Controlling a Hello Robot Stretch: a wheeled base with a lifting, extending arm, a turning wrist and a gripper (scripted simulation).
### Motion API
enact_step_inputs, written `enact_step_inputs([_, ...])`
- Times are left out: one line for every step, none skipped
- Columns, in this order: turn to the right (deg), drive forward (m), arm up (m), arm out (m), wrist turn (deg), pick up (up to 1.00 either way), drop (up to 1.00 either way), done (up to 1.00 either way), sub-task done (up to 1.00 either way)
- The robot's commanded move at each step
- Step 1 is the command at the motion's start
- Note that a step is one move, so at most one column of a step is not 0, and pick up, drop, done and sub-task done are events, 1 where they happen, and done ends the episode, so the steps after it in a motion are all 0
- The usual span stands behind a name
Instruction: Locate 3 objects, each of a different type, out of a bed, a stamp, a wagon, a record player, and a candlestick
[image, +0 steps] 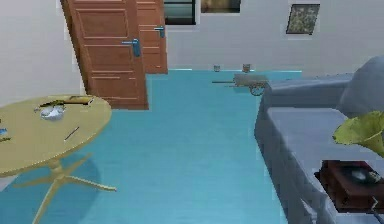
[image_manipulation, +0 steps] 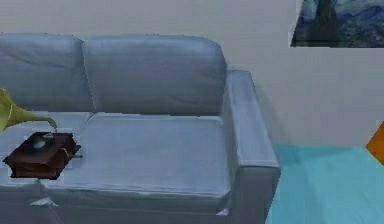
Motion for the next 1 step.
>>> enact_step_inputs([-39.0,0.00,0.00,0.00,0.0,0.00,0.00,0.00,0.00])
